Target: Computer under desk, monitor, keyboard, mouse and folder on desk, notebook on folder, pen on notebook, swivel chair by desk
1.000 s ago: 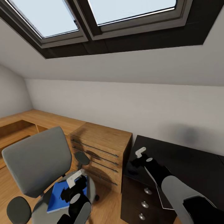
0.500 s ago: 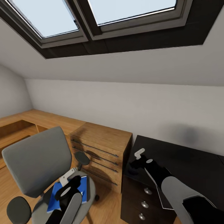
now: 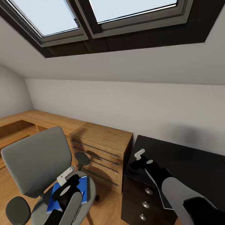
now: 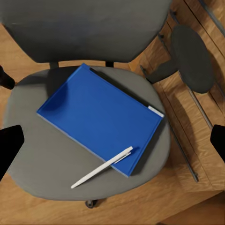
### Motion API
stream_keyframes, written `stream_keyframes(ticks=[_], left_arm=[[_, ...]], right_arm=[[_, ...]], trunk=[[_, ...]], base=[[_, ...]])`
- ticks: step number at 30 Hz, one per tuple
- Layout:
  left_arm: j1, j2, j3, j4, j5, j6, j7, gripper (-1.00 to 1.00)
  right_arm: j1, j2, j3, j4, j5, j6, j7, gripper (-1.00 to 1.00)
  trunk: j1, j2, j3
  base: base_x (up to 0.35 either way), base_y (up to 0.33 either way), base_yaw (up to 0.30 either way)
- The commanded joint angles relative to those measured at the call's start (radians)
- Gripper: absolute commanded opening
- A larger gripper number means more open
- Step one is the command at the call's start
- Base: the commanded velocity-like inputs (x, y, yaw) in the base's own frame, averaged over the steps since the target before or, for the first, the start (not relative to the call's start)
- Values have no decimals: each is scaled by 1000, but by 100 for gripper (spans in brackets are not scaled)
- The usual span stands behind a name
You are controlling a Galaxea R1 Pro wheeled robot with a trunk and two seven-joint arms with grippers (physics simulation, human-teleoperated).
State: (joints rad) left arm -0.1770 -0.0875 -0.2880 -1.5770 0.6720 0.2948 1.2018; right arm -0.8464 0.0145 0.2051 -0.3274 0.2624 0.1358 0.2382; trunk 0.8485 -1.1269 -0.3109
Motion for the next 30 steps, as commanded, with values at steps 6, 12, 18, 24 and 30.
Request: stream_keyframes(ticks=[6,12,18,24,30], left_arm=[[-1,0,-20,-1,1,10,7,100],[-1,0,-59,-1,1,9,9,100],[-1,1,-63,-4,1,9,9,100],[-1,1,-93,-40,0,7,16,100],[-1,5,-252,-43,-6,0,147,100]], right_arm=[[-1,1,1,-12,13,42,121,100],[-7,-17,-3,-95,15,181,248,100],[-19,-41,-15,-96,7,202,279,100],[-20,-43,-12,-92,9,221,276,100],[-20,-40,-13,-89,7,210,236,100]], trunk=[[23,-43,-20],[46,-85,-39],[58,-106,-48],[58,-106,-48],[58,-106,-48]], base=[[0,0,0],[0,0,0],[0,0,0],[0,0,0],[0,0,0]])
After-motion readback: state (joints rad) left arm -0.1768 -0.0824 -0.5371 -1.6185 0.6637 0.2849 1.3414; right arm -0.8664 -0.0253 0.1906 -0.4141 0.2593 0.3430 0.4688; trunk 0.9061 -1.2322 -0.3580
